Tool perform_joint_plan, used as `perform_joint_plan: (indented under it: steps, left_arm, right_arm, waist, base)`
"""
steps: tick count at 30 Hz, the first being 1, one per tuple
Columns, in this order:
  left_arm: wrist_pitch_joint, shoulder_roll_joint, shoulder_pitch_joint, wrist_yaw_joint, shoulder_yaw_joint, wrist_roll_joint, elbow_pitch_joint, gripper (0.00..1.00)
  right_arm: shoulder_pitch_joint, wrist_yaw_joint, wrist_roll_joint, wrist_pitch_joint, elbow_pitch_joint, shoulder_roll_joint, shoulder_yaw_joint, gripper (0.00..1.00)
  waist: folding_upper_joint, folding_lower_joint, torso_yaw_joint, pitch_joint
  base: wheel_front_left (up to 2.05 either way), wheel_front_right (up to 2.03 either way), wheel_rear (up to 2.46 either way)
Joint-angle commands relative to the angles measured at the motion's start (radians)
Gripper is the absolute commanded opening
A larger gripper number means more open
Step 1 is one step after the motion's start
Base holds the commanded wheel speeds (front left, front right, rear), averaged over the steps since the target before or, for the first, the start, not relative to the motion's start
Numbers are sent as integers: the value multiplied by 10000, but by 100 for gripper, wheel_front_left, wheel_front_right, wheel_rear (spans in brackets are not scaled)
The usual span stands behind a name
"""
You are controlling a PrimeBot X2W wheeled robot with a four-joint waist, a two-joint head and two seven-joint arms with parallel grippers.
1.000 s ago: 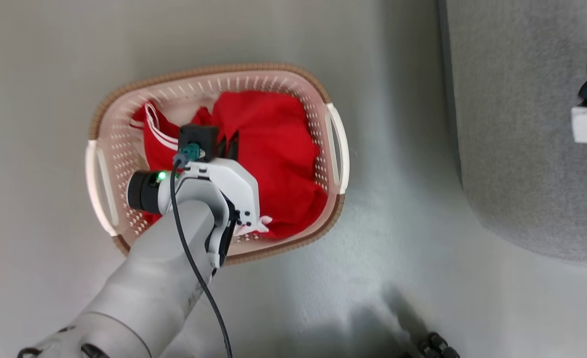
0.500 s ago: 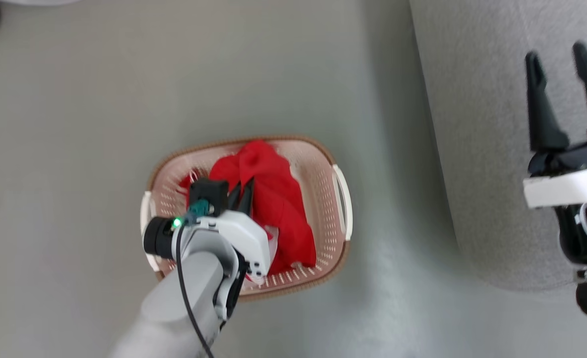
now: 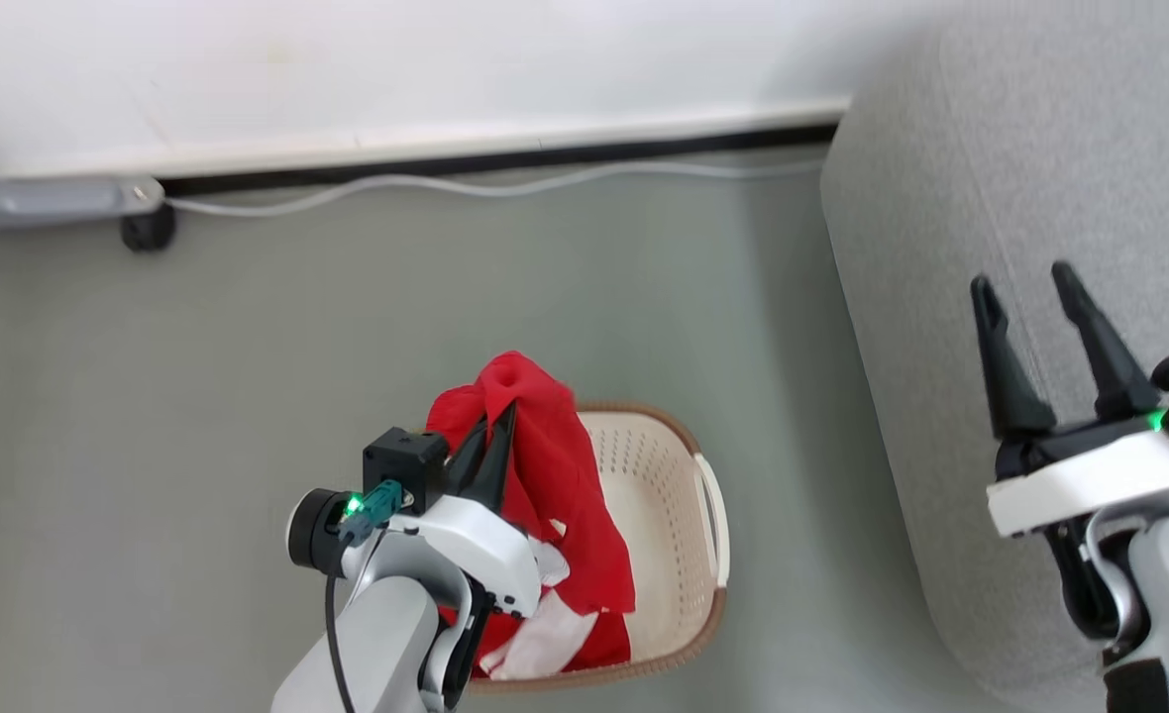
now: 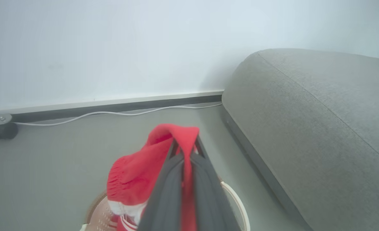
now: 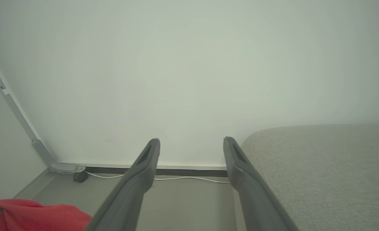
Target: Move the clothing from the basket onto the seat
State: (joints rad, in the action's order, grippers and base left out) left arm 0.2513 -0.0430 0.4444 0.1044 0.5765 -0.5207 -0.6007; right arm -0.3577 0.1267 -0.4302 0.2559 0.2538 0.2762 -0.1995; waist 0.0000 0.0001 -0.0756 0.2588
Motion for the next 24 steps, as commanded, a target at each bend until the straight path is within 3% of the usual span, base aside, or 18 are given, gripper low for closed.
perform_joint_plan:
  steps: [1,15,24]
  left_arm:
    - [104,-72,-52,-131,-378,165,348,0]
    - [105,-72,-348,-714,-1280,1485,2528,0]
    - [105,-72,272,-742,-1271,1990,3633,0]
  right_arm:
    - [182,40,55,59,-133,48,-149,100]
    - [923,40,443,59,430,-388,-290,100]
    - [1072,40,536,59,567,-518,-279,100]
  waist:
    - [0,-1,231,-501]
    - [0,-1,409,-1785]
    - [0,-1,432,-1949]
  base:
    - [0,0,0]
    - [0,0,0]
    - [0,0,0]
